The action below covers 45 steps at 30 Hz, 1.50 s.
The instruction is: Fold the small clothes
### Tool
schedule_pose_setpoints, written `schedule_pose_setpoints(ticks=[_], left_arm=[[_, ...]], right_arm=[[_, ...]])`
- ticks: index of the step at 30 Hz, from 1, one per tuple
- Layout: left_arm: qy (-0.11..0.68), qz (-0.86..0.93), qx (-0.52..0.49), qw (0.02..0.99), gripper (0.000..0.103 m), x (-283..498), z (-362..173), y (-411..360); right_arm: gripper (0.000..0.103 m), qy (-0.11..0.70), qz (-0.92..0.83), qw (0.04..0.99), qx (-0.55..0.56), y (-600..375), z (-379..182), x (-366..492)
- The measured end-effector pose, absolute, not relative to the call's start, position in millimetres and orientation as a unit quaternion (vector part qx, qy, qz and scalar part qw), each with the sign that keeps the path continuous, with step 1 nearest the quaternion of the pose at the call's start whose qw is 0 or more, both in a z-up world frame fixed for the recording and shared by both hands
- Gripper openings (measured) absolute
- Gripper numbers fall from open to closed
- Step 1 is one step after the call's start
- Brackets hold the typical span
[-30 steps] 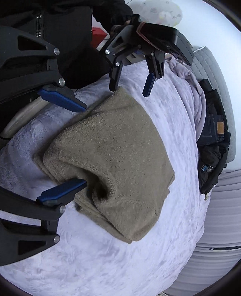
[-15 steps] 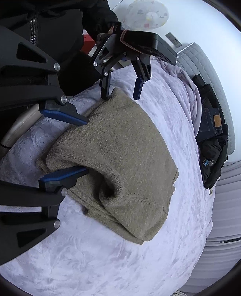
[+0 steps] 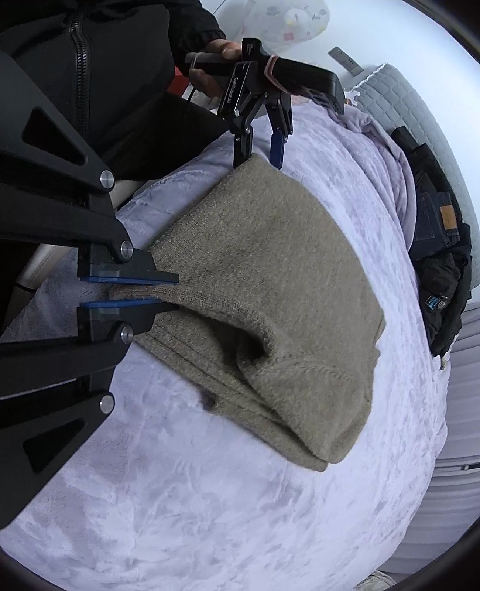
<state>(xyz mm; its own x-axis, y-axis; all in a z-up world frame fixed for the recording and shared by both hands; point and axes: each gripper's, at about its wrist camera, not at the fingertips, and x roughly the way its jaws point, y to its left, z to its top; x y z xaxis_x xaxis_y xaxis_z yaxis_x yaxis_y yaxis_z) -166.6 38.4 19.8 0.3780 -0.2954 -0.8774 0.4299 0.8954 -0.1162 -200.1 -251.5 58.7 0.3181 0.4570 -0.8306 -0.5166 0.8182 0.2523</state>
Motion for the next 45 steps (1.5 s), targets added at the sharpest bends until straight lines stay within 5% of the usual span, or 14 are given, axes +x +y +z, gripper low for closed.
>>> schedule_pose_setpoints(ticks=[9, 11, 12, 13, 24, 33, 38, 45], left_arm=[[0.456, -0.289, 0.076, 0.838, 0.089, -160.4, 97.8, 26.6], [0.459, -0.265, 0.093, 0.843, 0.089, -141.7, 99.9, 13.3], [0.466, -0.25, 0.099, 0.843, 0.089, -131.7, 96.7, 8.3], [0.476, -0.233, 0.102, 0.842, 0.089, -120.2, 91.5, 4.1], [0.515, -0.161, 0.075, 0.839, 0.089, -78.5, 63.9, -22.6], [0.498, -0.118, 0.106, 0.852, 0.089, -49.7, 69.5, -55.8], [0.522, -0.111, 0.079, 0.842, 0.089, -44.4, 69.8, -58.0], [0.525, -0.123, 0.056, 0.84, 0.089, -67.6, 87.7, -78.1]], right_arm=[[0.016, 0.437, 0.306, 0.842, -0.08, -246.5, 109.5, -210.3], [0.04, 0.407, 0.309, 0.855, -0.085, -242.6, 121.4, -203.8], [0.067, 0.4, 0.307, 0.859, -0.088, -238.8, 122.8, -198.9], [0.074, 0.39, 0.305, 0.864, -0.091, -235.1, 121.0, -192.3], [0.073, 0.47, 0.267, 0.834, -0.113, -244.3, 59.3, -181.7], [0.073, 0.407, 0.255, 0.875, -0.063, -253.5, 106.4, -140.3], [0.077, 0.485, 0.216, 0.844, -0.076, -235.4, 74.2, -104.6], [0.081, 0.496, 0.185, 0.845, -0.072, -226.0, 110.1, -128.8]])
